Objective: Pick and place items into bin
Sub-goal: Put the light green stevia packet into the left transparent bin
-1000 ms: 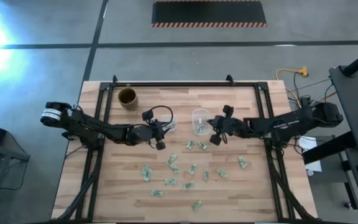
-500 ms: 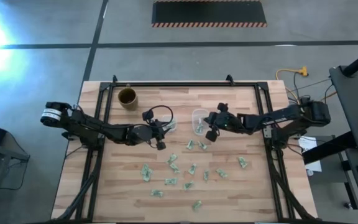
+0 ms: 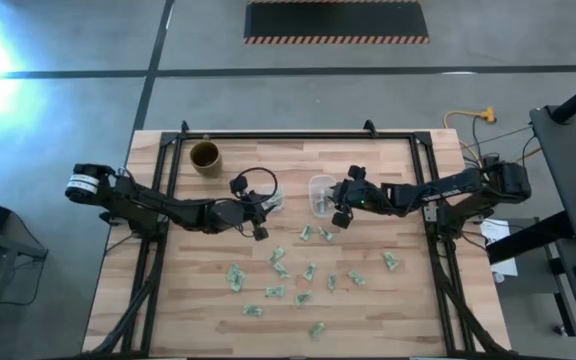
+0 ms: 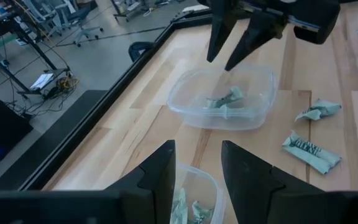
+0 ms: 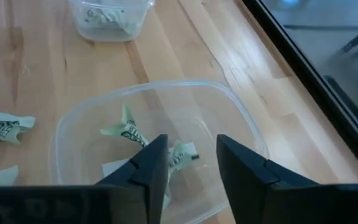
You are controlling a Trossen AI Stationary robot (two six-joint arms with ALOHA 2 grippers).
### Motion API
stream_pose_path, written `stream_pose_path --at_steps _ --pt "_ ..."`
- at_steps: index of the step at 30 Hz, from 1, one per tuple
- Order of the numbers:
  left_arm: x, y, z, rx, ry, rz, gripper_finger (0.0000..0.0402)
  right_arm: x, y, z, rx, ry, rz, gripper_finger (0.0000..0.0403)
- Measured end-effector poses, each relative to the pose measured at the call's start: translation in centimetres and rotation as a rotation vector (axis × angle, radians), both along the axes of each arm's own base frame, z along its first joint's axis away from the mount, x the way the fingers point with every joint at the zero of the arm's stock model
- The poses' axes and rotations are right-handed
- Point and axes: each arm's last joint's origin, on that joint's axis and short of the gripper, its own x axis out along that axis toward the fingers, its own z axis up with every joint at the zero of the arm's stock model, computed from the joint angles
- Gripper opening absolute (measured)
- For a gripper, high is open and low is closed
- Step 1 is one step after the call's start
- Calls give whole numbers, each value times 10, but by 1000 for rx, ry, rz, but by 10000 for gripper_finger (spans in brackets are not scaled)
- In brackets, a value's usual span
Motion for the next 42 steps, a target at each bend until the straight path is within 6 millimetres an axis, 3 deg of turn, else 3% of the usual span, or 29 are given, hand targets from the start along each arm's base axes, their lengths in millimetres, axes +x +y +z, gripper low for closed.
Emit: stream_pose_path --at_steps 8,15,20,28,42 --pt "1 -8 0 -17 24 -74 114 -2 6 12 20 -30 141 150" --pt "-2 -35 -2 -40 75 -224 114 -8 9 13 58 -49 201 149" --pt "-6 -53 -4 -162 70 -305 114 -12 10 11 49 -39 209 143" --pt "-14 -77 -18 -354 83 -280 114 -12 11 14 56 -55 230 136" --pt "-9 -88 -60 -559 139 -120 114 -11 10 15 56 -60 231 130"
